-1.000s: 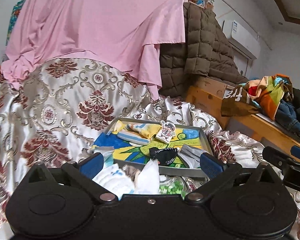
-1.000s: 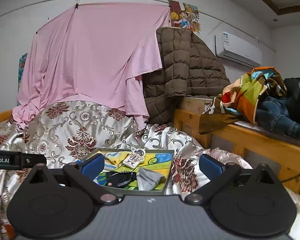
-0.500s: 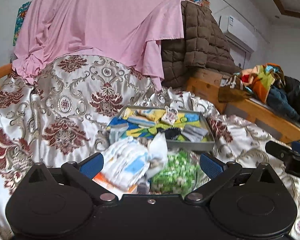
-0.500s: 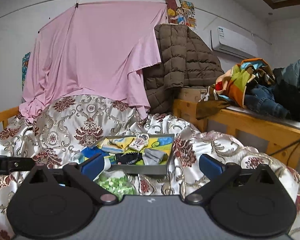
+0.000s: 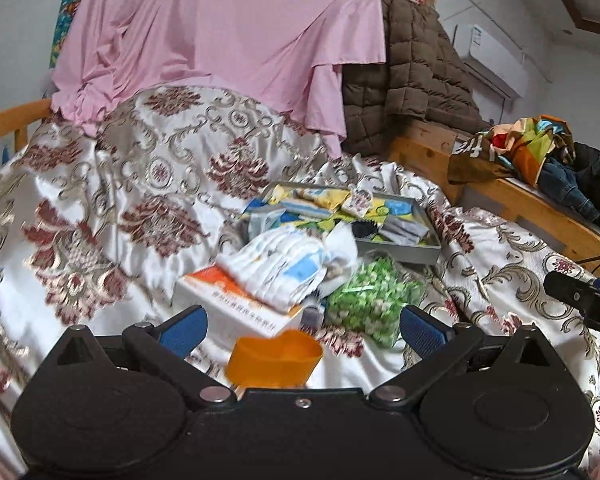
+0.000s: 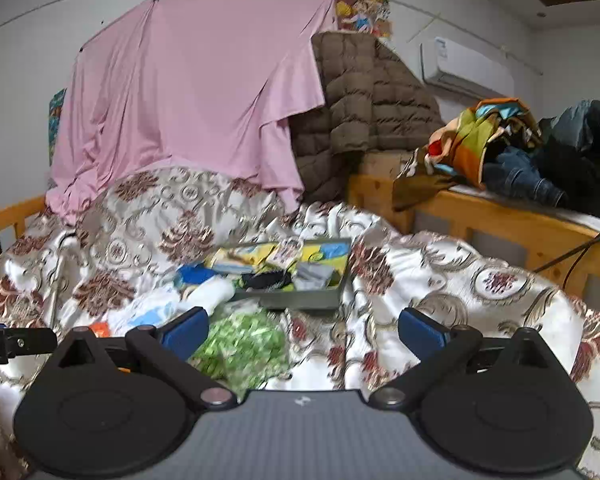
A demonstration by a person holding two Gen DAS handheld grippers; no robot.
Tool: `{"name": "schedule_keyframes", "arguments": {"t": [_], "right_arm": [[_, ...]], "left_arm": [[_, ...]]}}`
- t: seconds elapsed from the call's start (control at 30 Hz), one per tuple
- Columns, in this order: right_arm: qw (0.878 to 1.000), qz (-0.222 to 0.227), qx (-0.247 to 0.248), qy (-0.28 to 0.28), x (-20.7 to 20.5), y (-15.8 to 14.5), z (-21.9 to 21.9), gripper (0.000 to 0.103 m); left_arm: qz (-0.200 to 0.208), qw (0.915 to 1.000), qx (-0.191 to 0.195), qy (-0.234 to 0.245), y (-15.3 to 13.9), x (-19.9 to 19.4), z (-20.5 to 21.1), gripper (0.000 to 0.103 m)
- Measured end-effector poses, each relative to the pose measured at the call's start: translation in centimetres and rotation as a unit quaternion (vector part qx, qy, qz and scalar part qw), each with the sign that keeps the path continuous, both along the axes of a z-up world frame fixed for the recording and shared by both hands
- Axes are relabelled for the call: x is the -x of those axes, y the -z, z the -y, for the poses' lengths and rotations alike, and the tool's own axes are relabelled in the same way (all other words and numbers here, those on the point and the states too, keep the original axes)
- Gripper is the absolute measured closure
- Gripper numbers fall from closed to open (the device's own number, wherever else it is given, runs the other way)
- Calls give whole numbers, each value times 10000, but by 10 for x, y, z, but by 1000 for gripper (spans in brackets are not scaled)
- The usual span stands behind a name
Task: Organize soft objects
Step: 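Move both tools back from the tray toward the pile of items, then grasp the orange silicone cup with the left tool while the right grasps the white folded towel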
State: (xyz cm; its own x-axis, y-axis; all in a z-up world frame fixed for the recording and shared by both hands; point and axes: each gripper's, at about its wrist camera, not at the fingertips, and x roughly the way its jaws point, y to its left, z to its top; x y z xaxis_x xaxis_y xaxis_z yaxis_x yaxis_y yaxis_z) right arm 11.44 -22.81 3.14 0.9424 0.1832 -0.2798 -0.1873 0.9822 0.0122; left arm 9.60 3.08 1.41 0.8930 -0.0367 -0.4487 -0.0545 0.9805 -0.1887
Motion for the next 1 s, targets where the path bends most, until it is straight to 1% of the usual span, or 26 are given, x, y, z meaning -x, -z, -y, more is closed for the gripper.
{"name": "schedule_keyframes", "arguments": {"t": [0.1, 0.2, 0.33, 0.47, 0.57, 0.73, 0.87, 1.0], "right_arm": [[9997, -172, 61, -141, 2, 7, -7, 0], [9985, -376, 230, -334, 3, 17, -19, 0], [9943, -642, 484, -706, 3, 30, -38, 0], [9888, -882, 707, -974, 3, 43, -53, 0], [9858, -1013, 803, -1074, 2, 48, -59, 0], [9821, -1231, 818, -1167, -4, 56, -62, 0], [9800, -1369, 813, -1192, -11, 60, -62, 0], [9795, -1389, 785, -1230, -18, 63, -62, 0]], "left_arm": [[-200, 9998, 13, -84, 8, 5, -4, 1], [-419, 9990, 26, -166, 14, 6, -7, 1], [-655, 9974, 164, -240, 19, 4, -13, 1], [-785, 9963, 194, -280, 23, 1, -15, 1], [-872, 9956, 203, -266, 25, -2, -14, 1], [-1066, 9942, 149, -56, 28, -13, -13, 1], [-1244, 9921, 25, 132, 29, -30, -14, 1], [-1435, 9885, -167, 455, 29, -53, -18, 1]]}}
